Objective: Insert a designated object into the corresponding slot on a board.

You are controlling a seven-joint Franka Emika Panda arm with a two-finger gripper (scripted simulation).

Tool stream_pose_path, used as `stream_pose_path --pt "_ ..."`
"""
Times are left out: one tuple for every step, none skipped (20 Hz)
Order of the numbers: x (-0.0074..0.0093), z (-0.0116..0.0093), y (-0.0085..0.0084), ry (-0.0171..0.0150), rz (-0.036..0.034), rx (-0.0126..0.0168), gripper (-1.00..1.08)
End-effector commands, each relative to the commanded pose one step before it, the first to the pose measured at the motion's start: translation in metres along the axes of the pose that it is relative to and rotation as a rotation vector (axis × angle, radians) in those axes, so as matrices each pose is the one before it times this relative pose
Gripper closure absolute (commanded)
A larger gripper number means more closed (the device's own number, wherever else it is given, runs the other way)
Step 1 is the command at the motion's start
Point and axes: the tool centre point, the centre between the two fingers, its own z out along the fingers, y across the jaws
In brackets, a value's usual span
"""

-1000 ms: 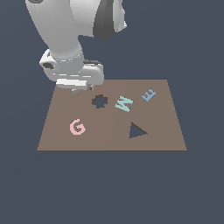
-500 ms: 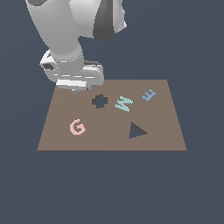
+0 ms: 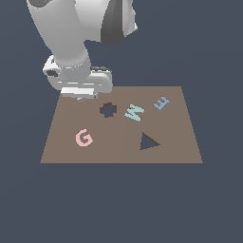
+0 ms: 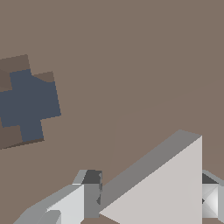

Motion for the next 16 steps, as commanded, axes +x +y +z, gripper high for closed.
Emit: stream_pose_path --pt "0.00425 -0.00018 -0.00037 0.00078 -0.02361 -0.00006 1.08" --pt "0.00222 -0.00008 0.00007 0.00002 -0.01316 -0.00004 1.08" --pt "0.00253 -0.00009 0.00007 0.00002 -0.01495 -0.00005 1.08" --pt "0.00284 -0.00010 0.00007 0.00002 -0.01679 -0.00005 1.08" --pt "0.00315 -0.00011 0.00007 0.00003 -0.01863 -0.00006 1.08" --pt "0.00347 -0.00013 0.00007 0.00003 -0.02050 -0.00006 1.08" --pt "0.00379 -0.00014 0.00007 0.00004 -0.02239 -0.00006 1.08" --pt "0.00411 -0.00015 0.00007 0.00004 -0.02430 -0.00007 1.08" --pt "0.00444 -0.00016 0.00007 0.00004 -0.02623 -0.00007 1.08" --pt "0.00478 -0.00017 0.00006 0.00005 -0.02821 -0.00007 1.08" --pt "0.00513 -0.00018 0.00006 0.00005 -0.03020 -0.00007 1.08" --pt "0.00547 -0.00020 0.00005 0.00006 -0.03222 -0.00007 1.08" --pt "0.00583 -0.00021 0.00004 0.00007 -0.03427 -0.00008 1.08" --pt "0.00619 -0.00022 0.00003 0.00007 -0.03634 -0.00008 1.08" --pt "0.00655 -0.00023 0.00001 0.00008 -0.03844 -0.00008 1.08" --pt "0.00692 -0.00024 -0.00001 0.00008 -0.04056 -0.00008 1.08"
